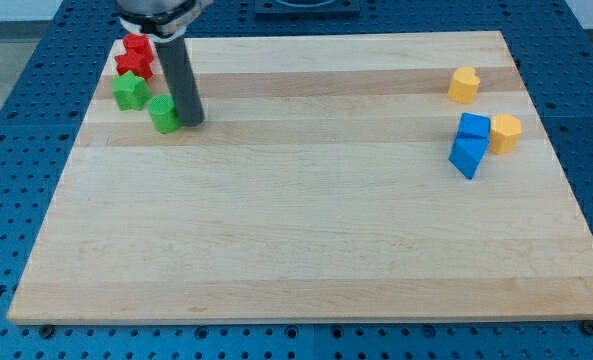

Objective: Move arm towards top right corner

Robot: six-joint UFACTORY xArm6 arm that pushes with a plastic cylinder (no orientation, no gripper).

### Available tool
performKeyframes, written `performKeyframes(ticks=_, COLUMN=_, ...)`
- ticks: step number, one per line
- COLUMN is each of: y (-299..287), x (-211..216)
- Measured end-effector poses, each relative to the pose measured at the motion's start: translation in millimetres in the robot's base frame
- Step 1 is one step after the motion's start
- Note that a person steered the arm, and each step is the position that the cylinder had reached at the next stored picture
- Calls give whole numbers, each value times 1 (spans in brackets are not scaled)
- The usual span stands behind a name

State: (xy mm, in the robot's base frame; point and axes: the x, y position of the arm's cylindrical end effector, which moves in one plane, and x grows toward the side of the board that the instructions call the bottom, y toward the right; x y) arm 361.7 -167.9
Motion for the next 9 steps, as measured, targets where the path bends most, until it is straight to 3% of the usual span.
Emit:
performKeyframes(ticks=2, y=-41, x=0)
performKeyframes(ticks=4, y=-27, x=0)
performKeyframes(ticks=5, y=41, x=-24)
performKeyframes(ticks=7, y=186, x=-110)
performKeyframes(ticks=9, y=380, x=-136)
